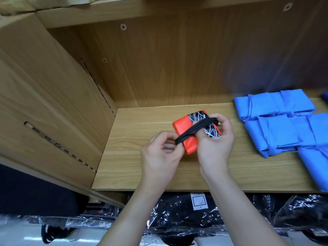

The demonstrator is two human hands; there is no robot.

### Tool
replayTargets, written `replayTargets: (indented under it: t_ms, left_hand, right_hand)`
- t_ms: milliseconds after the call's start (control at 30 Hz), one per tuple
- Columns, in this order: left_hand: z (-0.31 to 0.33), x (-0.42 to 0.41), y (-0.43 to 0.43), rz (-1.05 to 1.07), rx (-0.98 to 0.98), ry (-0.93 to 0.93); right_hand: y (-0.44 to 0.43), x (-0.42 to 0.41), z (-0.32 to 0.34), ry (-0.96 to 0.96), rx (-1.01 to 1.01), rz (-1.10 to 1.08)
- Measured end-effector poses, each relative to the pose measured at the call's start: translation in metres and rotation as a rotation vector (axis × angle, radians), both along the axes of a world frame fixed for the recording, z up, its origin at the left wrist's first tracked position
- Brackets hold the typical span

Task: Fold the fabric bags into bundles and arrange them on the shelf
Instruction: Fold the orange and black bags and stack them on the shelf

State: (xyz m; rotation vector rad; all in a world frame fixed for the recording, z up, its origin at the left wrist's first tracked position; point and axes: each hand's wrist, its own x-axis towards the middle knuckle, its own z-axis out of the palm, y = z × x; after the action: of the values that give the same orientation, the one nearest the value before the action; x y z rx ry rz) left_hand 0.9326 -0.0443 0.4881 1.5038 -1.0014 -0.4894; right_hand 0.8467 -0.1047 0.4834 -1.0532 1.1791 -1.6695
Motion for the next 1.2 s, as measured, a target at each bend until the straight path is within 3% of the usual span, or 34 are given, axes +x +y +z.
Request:
replayTargets:
  t_ms: [233, 367, 500, 700, 767, 900, 967, 1067, 1200]
  left_hand:
    - [0.011, 0.021, 0.012, -0.266, 0.090, 0.417]
    - [0.018, 0.031, 0.006, -0.292, 0.177, 0.374]
    - [0.016, 0.039, 0.008, -0.475, 0.260, 0.387]
    - [0.013, 0.030, -0.001, -0.491, 0.215, 0.358]
    - [0.010, 0.022, -0.003, -0.441, 0.189, 0.409]
    - [0.000, 0.007, -0.007, -0.350, 0.192, 0.417]
    - [-0.006, 0.003, -0.006, -0.298, 0.192, 0.384]
    - [-0.010, 0.003, -0.005, -0.304, 0.203, 0.283]
    - [-0.008, 0.009, -0.012, -0.362, 0.249, 0.153]
  right_hand:
    - [-0.008, -0.007, 0.000, 0.079, -0.015, 0.270]
    - [-0.010, -0.009, -0.001, 0.094, -0.066, 0.365]
    - [-0.014, -0.018, -0.001, 0.271, -0.168, 0.431]
    - [-0.017, -0.022, 0.004, 0.444, -0.241, 0.414]
    - [-0.016, -0.018, 0.004, 0.425, -0.181, 0.352]
    - [-0.010, -0.006, 0.002, 0.104, 0.238, 0.375]
    - [-0.008, -0.005, 0.003, 0.183, 0.310, 0.444]
    - [-0.007, -0.007, 0.001, 0.430, 0.164, 0.364]
    - [-0.007, -0.008, -0.008, 0.482, -0.031, 0.323]
